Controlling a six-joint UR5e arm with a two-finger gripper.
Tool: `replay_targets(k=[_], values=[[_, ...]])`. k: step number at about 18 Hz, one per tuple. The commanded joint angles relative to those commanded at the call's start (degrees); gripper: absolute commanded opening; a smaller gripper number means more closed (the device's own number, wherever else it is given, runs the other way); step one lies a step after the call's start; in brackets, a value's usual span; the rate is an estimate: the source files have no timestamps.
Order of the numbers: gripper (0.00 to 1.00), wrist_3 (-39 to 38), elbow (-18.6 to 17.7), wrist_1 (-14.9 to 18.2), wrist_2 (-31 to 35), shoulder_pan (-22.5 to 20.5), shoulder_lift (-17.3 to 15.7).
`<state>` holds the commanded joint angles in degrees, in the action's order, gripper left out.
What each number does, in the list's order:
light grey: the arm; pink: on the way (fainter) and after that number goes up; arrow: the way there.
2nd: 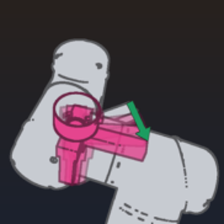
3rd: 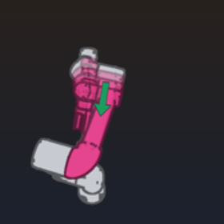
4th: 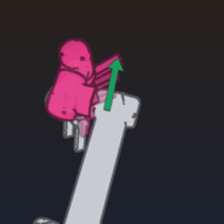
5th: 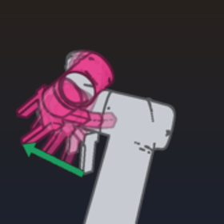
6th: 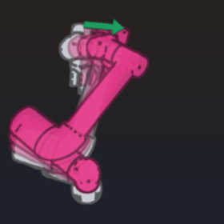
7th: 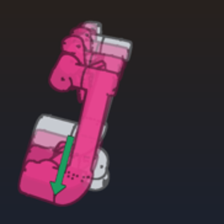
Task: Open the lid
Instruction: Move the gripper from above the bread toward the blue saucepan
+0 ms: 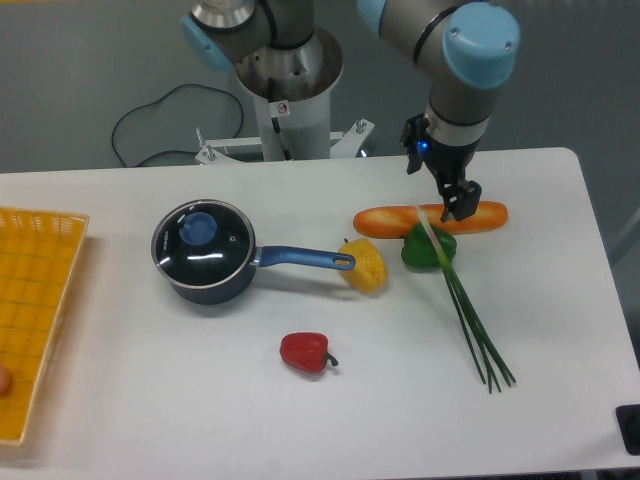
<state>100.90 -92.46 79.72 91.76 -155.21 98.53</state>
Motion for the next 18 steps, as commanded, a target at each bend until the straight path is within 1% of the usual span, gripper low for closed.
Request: replay_targets(k=[4, 9, 11, 13, 14, 17, 18], values=[[1.00, 0.0, 0.8, 0.6, 0.2, 0.1, 0.2], [1.00, -0.2, 0.0, 0.6, -0.8, 1.8, 0.3], [1.00, -0.2, -1.0, 0.6, -0.8, 2.0, 0.2], [1.00, -0.5, -3.4, 0.0, -1.0, 2.3, -0.3], [1.00, -1.7, -3.7, 0.0, -1.2, 2.5, -0.4], [1.00, -9.6, -3.6, 0.0, -3.4, 3.3, -0.4], [1.00, -10.4, -3.6, 0.1, -3.4, 3.7, -0.4]])
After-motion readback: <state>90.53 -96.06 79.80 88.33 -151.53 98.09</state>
